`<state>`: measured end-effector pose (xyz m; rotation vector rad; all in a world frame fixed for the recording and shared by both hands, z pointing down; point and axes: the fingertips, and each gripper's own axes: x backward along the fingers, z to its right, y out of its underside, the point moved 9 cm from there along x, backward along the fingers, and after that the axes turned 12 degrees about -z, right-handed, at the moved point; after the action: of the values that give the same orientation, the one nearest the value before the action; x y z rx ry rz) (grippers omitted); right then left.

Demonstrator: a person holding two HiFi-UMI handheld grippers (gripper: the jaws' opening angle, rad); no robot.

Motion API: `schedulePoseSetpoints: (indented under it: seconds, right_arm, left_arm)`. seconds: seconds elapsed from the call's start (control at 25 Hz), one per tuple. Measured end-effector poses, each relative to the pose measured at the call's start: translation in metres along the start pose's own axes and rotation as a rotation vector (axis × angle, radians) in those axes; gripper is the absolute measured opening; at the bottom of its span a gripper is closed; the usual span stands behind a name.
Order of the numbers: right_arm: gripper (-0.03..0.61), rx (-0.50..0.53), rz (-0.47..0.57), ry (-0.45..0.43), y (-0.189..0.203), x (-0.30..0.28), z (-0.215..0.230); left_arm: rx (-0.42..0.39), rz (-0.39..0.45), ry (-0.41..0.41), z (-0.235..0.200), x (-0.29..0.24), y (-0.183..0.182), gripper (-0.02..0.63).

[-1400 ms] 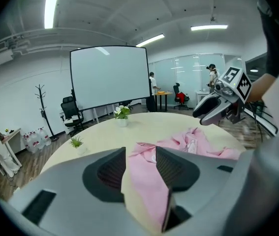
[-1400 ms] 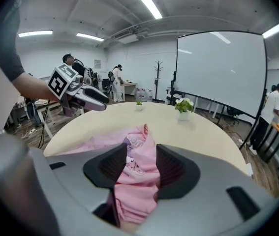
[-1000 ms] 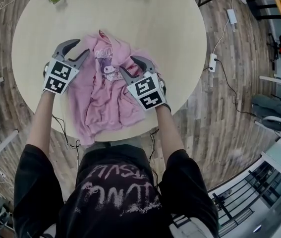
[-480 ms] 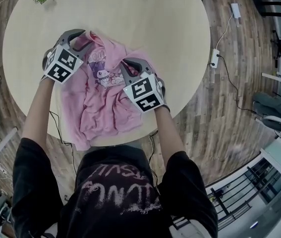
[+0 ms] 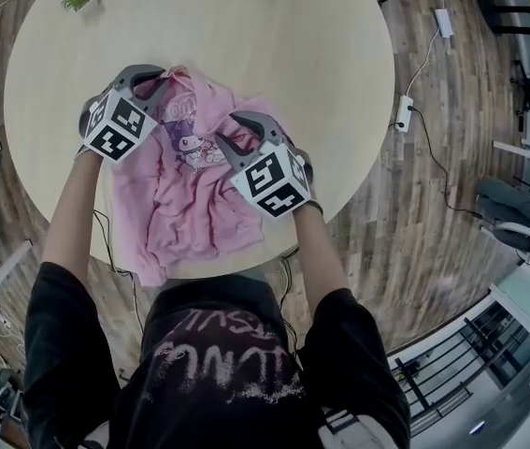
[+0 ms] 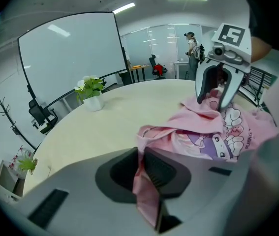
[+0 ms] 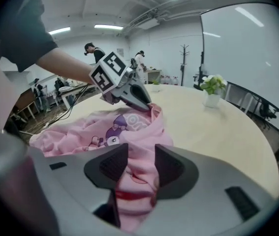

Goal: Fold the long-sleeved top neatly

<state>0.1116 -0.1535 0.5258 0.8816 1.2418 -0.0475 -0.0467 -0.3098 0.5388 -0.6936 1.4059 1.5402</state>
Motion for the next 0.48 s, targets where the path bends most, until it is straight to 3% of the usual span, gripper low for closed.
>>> schedulePoseSetpoints:
  seconds: [0.08,0.2,0.36,0.48]
  right_arm:
    - [0.21,0.074,-0.05,-0.025,-0.001,-0.009,-0.008]
    - [0.216,0.121,-0.1,-0.018,0.0,-0.02,-0.012]
    - [0.079,0.11,-0.127,0.025,0.001,-0.027,-0.009]
    - [0.035,0.088,-0.126,0.036,0.002,-0.027,-0.006]
  left_arm:
    - [0.004,0.002,-0.003,0.001,0.002,0.0,0.049]
    - [0.01,0.003,-0.005,0.002,0.005,0.001,0.049]
    - [0.013,0.008,-0.008,0.002,0.008,0.003,0.046]
    - [0.012,0.007,-0.01,0.003,0.01,0.005,0.044]
